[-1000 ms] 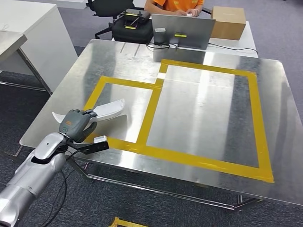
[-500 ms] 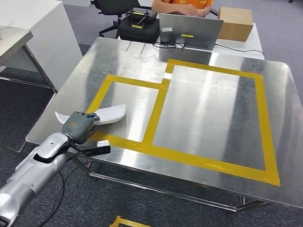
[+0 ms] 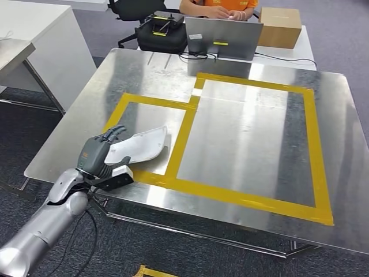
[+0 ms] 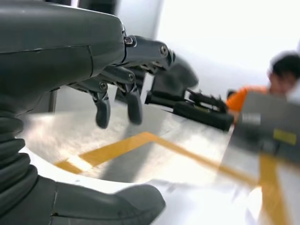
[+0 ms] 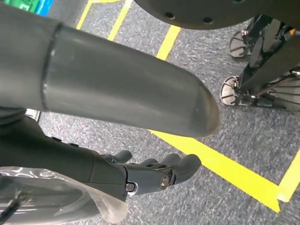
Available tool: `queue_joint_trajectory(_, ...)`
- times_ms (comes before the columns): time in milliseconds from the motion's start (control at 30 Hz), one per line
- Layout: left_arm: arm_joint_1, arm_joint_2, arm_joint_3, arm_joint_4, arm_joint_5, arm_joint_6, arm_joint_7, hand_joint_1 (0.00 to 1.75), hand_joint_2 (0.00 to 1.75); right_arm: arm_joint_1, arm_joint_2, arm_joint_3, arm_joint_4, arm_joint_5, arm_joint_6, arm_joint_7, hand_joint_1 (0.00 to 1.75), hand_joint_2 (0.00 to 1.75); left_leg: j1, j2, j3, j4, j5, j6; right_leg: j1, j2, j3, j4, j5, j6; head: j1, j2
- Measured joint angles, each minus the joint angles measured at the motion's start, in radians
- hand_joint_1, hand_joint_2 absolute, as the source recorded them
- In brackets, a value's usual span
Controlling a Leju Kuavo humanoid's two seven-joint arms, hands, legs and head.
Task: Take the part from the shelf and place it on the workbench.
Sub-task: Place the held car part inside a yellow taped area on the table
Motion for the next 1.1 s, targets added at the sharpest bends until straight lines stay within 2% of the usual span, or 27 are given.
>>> queue_joint_trajectory(33, 0.020, -0.014, 0.030, -0.032, 0.066, 0.000, -0.013, 0.00, 0.00, 0.000, 0.000, 0.000, 0.001, -0.002, -0.001, 0.000, 0.00, 0.00, -0.003, 0.000, 0.016, -0.036, 0.007, 0.003, 0.000, 0.000, -0.001, 0.000, -0.001, 0.004, 0.000, 0.000)
queue_joint_trajectory(133, 0.087, -0.067, 0.120, -0.158, 0.238, 0.003, -0.033, 0.00, 0.00, 0.003, 0.002, -0.001, 0.002, -0.013, -0.005, 0.001, 0.00, 0.00, -0.005, 0.000, 0.022, -0.056, 0.007, 0.013, -0.002, -0.001, -0.004, 0.000, -0.003, 0.022, 0.000, 0.000)
queue_joint_trajectory(167, 0.108, -0.086, 0.151, -0.206, 0.287, 0.005, -0.035, 0.00, 0.00, 0.005, 0.002, -0.001, 0.002, -0.017, -0.007, 0.002, 0.00, 0.00, -0.003, 0.001, 0.024, -0.060, 0.010, 0.019, -0.002, -0.002, -0.010, 0.010, -0.013, 0.027, 0.001, 0.000)
queue_joint_trajectory(200, 0.124, -0.103, 0.177, -0.246, 0.321, 0.007, -0.035, 0.00, 0.00, 0.006, 0.003, -0.002, 0.002, -0.019, -0.009, 0.003, 0.00, 0.00, 0.000, 0.002, 0.026, -0.065, 0.013, 0.024, -0.002, -0.002, -0.024, 0.039, -0.033, 0.032, 0.003, 0.000)
queue_joint_trajectory(233, 0.137, -0.117, 0.200, -0.281, 0.346, 0.007, -0.035, 0.00, 0.00, 0.007, 0.004, -0.002, 0.002, -0.020, -0.011, 0.004, 0.00, 0.00, 0.001, 0.003, 0.027, -0.067, 0.014, 0.027, -0.004, -0.003, -0.049, 0.091, -0.063, 0.036, 0.004, 0.000)
queue_joint_trajectory(300, 0.158, -0.138, 0.234, -0.332, 0.376, 0.006, -0.036, 0.00, 0.00, 0.008, 0.006, -0.003, 0.002, -0.021, -0.012, 0.006, 0.00, 0.00, 0.001, 0.003, 0.027, -0.067, 0.014, 0.030, -0.007, -0.004, -0.113, 0.229, -0.125, 0.043, 0.007, 0.000)
queue_joint_trajectory(333, 0.169, -0.146, 0.246, -0.351, 0.391, 0.005, -0.038, 0.00, 0.00, 0.009, 0.007, -0.003, 0.003, -0.022, -0.012, 0.007, 0.00, 0.00, 0.001, 0.003, 0.026, -0.067, 0.014, 0.030, -0.009, -0.004, -0.136, 0.277, -0.138, 0.047, 0.007, 0.000)
queue_joint_trajectory(367, 0.180, -0.154, 0.257, -0.367, 0.412, 0.005, -0.042, 0.00, 0.00, 0.009, 0.007, -0.004, 0.003, -0.023, -0.014, 0.007, 0.00, 0.00, 0.001, 0.003, 0.027, -0.067, 0.014, 0.030, -0.011, -0.005, -0.143, 0.288, -0.133, 0.049, 0.007, 0.000)
queue_joint_trajectory(400, 0.190, -0.163, 0.269, -0.383, 0.443, 0.005, -0.047, 0.00, 0.00, 0.010, 0.008, -0.005, 0.003, -0.026, -0.016, 0.008, 0.00, 0.00, 0.002, 0.003, 0.027, -0.066, 0.013, 0.029, -0.013, -0.005, -0.128, 0.256, -0.108, 0.051, 0.007, 0.000)
queue_joint_trajectory(467, 0.206, -0.183, 0.297, -0.415, 0.521, 0.014, -0.057, 0.00, 0.00, 0.009, 0.010, -0.008, 0.003, -0.030, -0.023, 0.010, 0.00, 0.00, 0.002, 0.001, 0.028, -0.062, 0.009, 0.022, -0.016, -0.008, -0.055, 0.114, -0.044, 0.054, 0.008, 0.000)
queue_joint_trajectory(500, 0.213, -0.194, 0.312, -0.431, 0.562, 0.022, -0.060, 0.00, 0.00, 0.008, 0.012, -0.010, 0.003, -0.033, -0.027, 0.010, 0.00, 0.00, 0.001, 0.001, 0.027, -0.057, 0.006, 0.017, -0.017, -0.007, -0.021, 0.052, -0.023, 0.052, 0.008, 0.000)
queue_joint_trajectory(533, 0.220, -0.206, 0.327, -0.447, 0.602, 0.036, -0.063, 0.00, 0.00, 0.008, 0.015, -0.014, 0.003, -0.034, -0.032, 0.013, 0.00, 0.00, -0.001, 0.000, 0.026, -0.053, 0.005, 0.012, -0.017, -0.006, 0.000, 0.015, -0.015, 0.048, 0.008, 0.000)
queue_joint_trajectory(633, 0.237, -0.237, 0.358, -0.481, 0.696, 0.094, -0.077, 0.00, 0.00, 0.010, 0.024, -0.026, 0.003, -0.037, -0.045, 0.023, 0.00, 0.00, 0.000, 0.000, 0.023, -0.047, 0.005, 0.000, -0.014, -0.004, 0.009, 0.005, -0.011, 0.031, 0.007, 0.000)
queue_joint_trajectory(700, 0.243, -0.248, 0.366, -0.496, 0.731, 0.129, -0.090, 0.00, 0.00, 0.011, 0.028, -0.031, 0.003, -0.037, -0.050, 0.027, 0.00, 0.00, 0.003, 0.000, 0.010, -0.013, -0.026, -0.008, -0.015, -0.006, 0.008, 0.002, -0.006, 0.019, 0.005, 0.000)
queue_joint_trajectory(733, 0.244, -0.252, 0.368, -0.501, 0.740, 0.142, -0.095, 0.00, 0.00, 0.011, 0.029, -0.033, 0.003, -0.036, -0.052, 0.027, 0.00, 0.00, 0.004, 0.000, -0.007, 0.033, -0.057, -0.012, -0.015, -0.008, 0.007, 0.000, -0.004, 0.014, 0.003, 0.000)
queue_joint_trajectory(800, 0.249, -0.257, 0.369, -0.508, 0.749, 0.160, -0.104, 0.00, 0.00, 0.010, 0.030, -0.037, 0.003, -0.035, -0.053, 0.029, 0.00, 0.00, 0.005, 0.000, -0.058, 0.166, -0.128, -0.017, -0.013, -0.010, 0.003, 0.000, -0.001, 0.007, 0.001, 0.000)
queue_joint_trajectory(833, 0.253, -0.259, 0.369, -0.510, 0.751, 0.164, -0.107, 0.00, 0.00, 0.010, 0.031, -0.040, 0.003, -0.035, -0.053, 0.029, 0.00, 0.00, 0.005, 0.000, -0.077, 0.218, -0.148, -0.018, -0.012, -0.010, 0.000, 0.001, 0.001, 0.005, 0.001, 0.000)
queue_joint_trajectory(867, 0.257, -0.260, 0.369, -0.510, 0.752, 0.168, -0.108, 0.00, 0.00, 0.010, 0.031, -0.042, 0.003, -0.034, -0.053, 0.030, 0.00, 0.00, 0.005, 0.000, -0.081, 0.238, -0.151, -0.017, -0.010, -0.011, -0.004, 0.001, 0.003, 0.003, 0.001, 0.000)
queue_joint_trajectory(900, 0.259, -0.262, 0.369, -0.511, 0.752, 0.170, -0.110, 0.00, 0.00, 0.010, 0.032, -0.044, 0.003, -0.033, -0.053, 0.031, 0.00, 0.00, 0.005, 0.000, -0.066, 0.218, -0.135, -0.014, -0.009, -0.011, -0.007, 0.001, 0.006, 0.003, 0.001, 0.000)
queue_joint_trajectory(967, 0.261, -0.266, 0.369, -0.516, 0.748, 0.174, -0.116, 0.00, 0.00, 0.010, 0.034, -0.046, 0.003, -0.033, -0.053, 0.033, 0.00, 0.00, 0.004, 0.000, 0.008, 0.090, -0.077, -0.005, -0.008, -0.010, -0.012, 0.002, 0.012, 0.006, 0.001, 0.000)
queue_joint_trajectory(1000, 0.260, -0.269, 0.369, -0.518, 0.744, 0.179, -0.121, 0.00, 0.00, 0.009, 0.035, -0.047, 0.003, -0.033, -0.054, 0.033, 0.00, 0.00, 0.002, 0.000, 0.046, 0.021, -0.056, -0.001, -0.006, -0.010, -0.014, 0.003, 0.015, 0.009, 0.001, 0.000)
queue_joint_trajectory(1033, 0.260, -0.271, 0.369, -0.520, 0.740, 0.185, -0.126, 0.00, 0.00, 0.009, 0.036, -0.048, 0.003, -0.033, -0.054, 0.034, 0.00, 0.00, 0.000, 0.000, 0.070, -0.026, -0.044, 0.002, -0.005, -0.010, -0.017, 0.004, 0.019, 0.014, 0.002, 0.000)
queue_joint_trajectory(1100, 0.259, -0.275, 0.369, -0.523, 0.733, 0.203, -0.136, 0.00, 0.00, 0.008, 0.038, -0.051, 0.003, -0.032, -0.055, 0.036, 0.00, 0.00, -0.004, -0.001, 0.079, -0.054, -0.039, 0.008, -0.004, -0.011, -0.023, 0.005, 0.028, 0.026, 0.002, 0.000)
